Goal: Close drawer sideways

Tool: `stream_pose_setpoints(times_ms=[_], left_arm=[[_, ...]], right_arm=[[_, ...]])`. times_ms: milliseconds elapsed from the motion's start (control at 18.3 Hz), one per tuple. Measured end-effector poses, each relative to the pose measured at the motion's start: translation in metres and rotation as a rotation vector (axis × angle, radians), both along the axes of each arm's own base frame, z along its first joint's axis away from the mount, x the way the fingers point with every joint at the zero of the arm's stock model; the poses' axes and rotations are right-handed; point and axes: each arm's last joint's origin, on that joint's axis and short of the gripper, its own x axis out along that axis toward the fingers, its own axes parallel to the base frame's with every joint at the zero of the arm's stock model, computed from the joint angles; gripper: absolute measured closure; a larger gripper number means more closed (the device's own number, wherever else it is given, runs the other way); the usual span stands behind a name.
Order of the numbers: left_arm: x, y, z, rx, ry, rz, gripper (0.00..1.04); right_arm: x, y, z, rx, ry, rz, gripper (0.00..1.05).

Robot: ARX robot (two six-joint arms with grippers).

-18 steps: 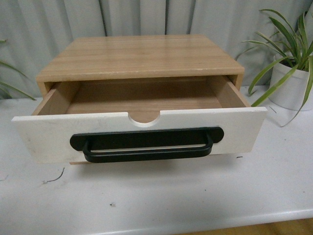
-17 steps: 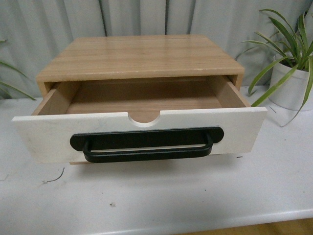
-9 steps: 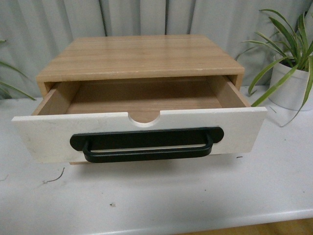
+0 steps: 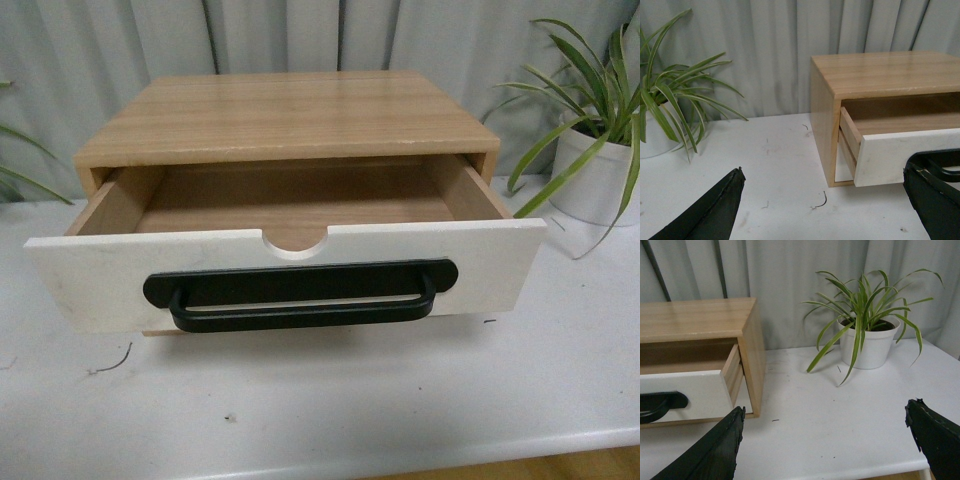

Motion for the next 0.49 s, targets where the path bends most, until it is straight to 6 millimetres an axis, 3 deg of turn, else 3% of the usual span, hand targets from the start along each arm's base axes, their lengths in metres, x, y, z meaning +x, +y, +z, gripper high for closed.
stream_pose_setpoints(times_ms=[164, 218, 327, 436, 491], left_arm=[[0.000, 0.000, 0.000, 0.000, 0.000, 0.000, 0.07], [0.000, -0.001, -0.002, -0.005, 0.027, -0.026, 0.07], [0.007, -0.014, -0.004, 0.082, 0.077, -0.170, 0.07], [0.016, -0.032, -0.009, 0.350, 0.068, -0.334, 0.07], [0.021, -0.039, -0.011, 0.486, 0.042, -0.394, 0.07]], right_arm=[[0.000, 0.000, 0.000, 0.000, 0.000, 0.000, 0.06], [0.002, 0.002, -0.001, 0.057, 0.044, -0.073, 0.06], [0.018, 0.015, 0.014, 0.162, 0.085, -0.133, 0.06], [0.041, 0.036, 0.024, -0.025, 0.244, 0.001, 0.06], [0.049, 0.049, 0.016, -0.165, 0.342, 0.101, 0.06]])
